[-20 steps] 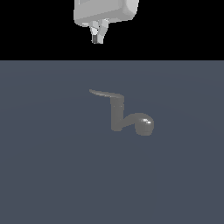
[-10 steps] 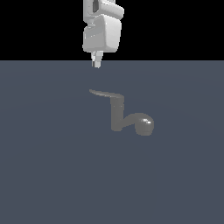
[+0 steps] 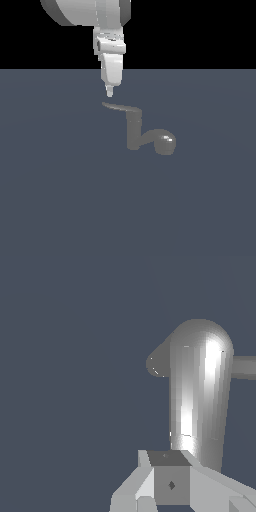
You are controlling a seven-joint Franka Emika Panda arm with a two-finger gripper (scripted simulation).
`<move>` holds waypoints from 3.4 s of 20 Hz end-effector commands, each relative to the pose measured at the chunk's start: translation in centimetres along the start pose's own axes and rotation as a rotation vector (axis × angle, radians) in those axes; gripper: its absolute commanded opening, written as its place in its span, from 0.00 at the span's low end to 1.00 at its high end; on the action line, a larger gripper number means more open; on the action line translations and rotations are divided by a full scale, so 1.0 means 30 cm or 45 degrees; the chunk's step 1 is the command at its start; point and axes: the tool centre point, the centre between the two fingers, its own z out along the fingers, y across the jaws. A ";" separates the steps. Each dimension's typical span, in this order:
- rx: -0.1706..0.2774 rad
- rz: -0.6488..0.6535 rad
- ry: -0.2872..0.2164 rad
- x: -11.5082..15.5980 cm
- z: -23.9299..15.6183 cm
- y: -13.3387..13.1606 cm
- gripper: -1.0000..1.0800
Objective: Turn on the faucet by rotating a designated handle.
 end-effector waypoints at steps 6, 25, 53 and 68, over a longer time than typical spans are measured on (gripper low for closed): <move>0.012 0.135 0.053 0.006 0.095 -0.053 0.00; 0.016 0.172 0.070 -0.016 0.126 0.003 0.00; 0.020 0.174 0.071 -0.024 0.126 0.241 0.00; 0.017 0.174 0.070 0.046 0.126 0.397 0.00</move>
